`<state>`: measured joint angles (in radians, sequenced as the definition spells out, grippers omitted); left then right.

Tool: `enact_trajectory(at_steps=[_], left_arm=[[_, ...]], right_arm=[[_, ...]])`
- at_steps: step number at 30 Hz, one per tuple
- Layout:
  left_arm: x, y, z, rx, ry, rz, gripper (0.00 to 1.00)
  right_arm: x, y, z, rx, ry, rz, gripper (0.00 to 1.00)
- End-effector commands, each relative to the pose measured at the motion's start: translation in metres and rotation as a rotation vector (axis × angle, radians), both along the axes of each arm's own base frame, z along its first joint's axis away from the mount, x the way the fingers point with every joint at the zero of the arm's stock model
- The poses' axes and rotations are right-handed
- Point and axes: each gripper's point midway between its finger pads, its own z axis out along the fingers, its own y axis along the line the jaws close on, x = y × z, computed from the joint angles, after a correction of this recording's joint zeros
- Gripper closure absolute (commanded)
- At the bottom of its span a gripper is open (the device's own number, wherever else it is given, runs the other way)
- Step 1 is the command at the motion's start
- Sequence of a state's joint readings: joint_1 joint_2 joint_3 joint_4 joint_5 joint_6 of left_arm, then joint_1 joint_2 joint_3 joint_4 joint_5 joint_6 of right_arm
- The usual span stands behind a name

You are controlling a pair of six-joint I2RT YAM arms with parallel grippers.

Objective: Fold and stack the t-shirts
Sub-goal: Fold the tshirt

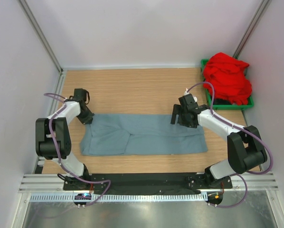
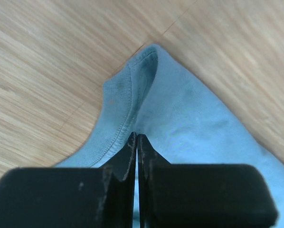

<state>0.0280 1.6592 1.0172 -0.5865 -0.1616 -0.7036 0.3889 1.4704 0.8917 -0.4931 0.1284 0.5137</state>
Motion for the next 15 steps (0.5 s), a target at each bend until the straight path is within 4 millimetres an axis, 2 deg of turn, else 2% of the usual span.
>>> enact_trajectory(at_steps=[1,7,12,13,15], left_arm=[[0.027,0.006,0.036,0.036,-0.116,0.011,1.0],[0.035,0.011,0.047,0.059,-0.128,0.013,1.0],[0.03,0.018,0.039,0.08,-0.088,0.034,0.99],[0.029,0.021,0.036,0.08,-0.082,0.04,0.97],[0.024,0.022,0.029,0.078,-0.055,0.048,0.84]], right_arm=[[0.005,-0.001,0.003,-0.009,-0.031,0.003,0.11],[0.004,-0.002,0.003,-0.016,-0.032,0.005,0.1],[0.004,-0.003,0.002,-0.018,-0.031,0.005,0.11],[0.004,-0.003,0.002,-0.018,-0.032,0.006,0.11],[0.005,-0.002,0.002,-0.018,-0.032,0.006,0.1]])
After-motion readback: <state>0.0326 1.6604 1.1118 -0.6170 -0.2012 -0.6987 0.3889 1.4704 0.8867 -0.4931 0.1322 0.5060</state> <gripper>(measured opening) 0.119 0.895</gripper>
